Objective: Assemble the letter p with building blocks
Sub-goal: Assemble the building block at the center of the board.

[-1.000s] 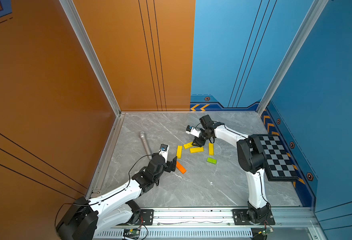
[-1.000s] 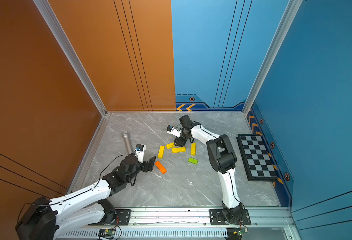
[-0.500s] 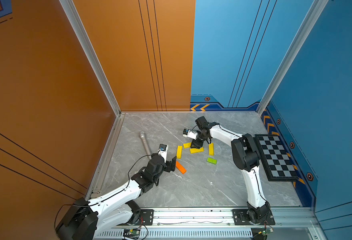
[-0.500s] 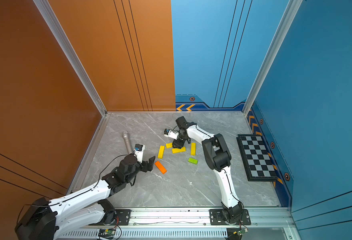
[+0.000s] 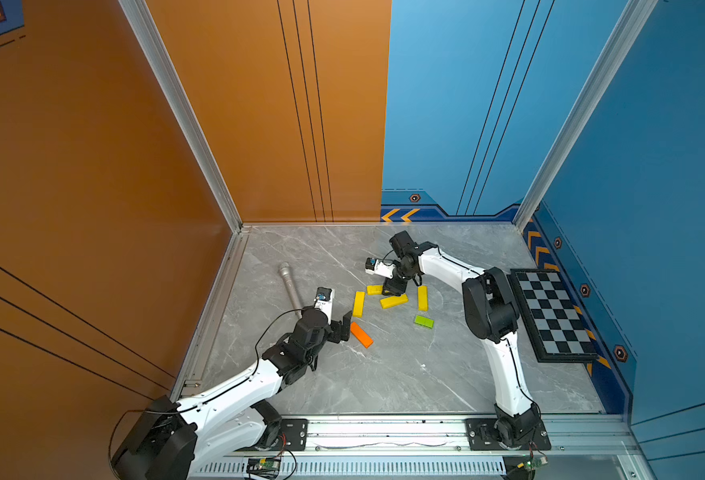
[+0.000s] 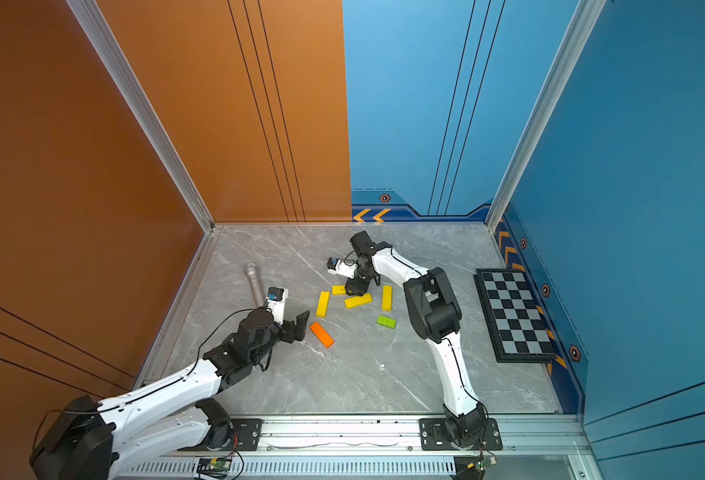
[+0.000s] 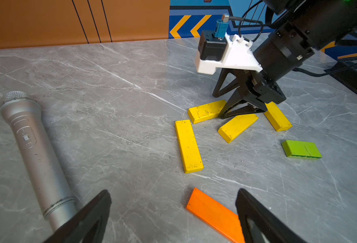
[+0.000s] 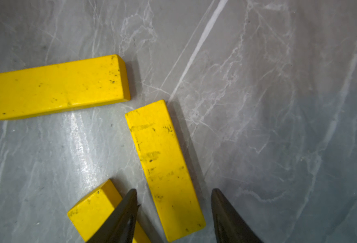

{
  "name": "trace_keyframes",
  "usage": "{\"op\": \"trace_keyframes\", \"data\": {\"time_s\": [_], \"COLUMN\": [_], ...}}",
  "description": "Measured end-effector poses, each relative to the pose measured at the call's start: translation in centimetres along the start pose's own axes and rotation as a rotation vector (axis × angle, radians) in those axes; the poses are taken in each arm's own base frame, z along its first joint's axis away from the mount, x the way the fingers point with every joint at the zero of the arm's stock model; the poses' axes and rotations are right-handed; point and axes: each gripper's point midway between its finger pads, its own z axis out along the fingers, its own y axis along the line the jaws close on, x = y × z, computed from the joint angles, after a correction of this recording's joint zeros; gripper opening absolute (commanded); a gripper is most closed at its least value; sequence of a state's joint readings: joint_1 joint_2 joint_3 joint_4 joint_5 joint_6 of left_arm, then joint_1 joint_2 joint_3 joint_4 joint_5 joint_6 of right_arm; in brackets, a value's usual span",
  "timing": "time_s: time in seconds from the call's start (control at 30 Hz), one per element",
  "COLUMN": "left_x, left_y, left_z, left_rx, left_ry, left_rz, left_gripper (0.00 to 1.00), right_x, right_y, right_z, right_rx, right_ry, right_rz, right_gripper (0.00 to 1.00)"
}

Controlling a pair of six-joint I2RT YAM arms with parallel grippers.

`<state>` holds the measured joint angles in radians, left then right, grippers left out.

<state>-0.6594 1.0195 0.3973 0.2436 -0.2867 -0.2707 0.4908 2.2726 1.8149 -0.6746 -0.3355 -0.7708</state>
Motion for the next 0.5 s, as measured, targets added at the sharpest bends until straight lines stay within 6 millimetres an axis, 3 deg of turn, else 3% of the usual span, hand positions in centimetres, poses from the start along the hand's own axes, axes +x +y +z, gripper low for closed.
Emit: {"op": "trace_keyframes", "data": {"time_s": [0.2,0.5], "left_x": [0.1,0.4], "left_y": [0.1,0.2], "left_z": [0.1,0.3], "left_rx": [-0.003,-0.009], "left_ry": [0.003,0.013], "left_rz": [-0.007,-0.006], "left_gripper": [0.94,0.94], "right_x": [-0.3,0.7], "right_y": [0.5,0.5], "right_z": [0.2,1.0], "right_rx": [-0.013,-0.021], "right_ry": [0.013,0.072], "right_rz": [-0.034,-0.043], "right_gripper": [0.48,0.47]}}
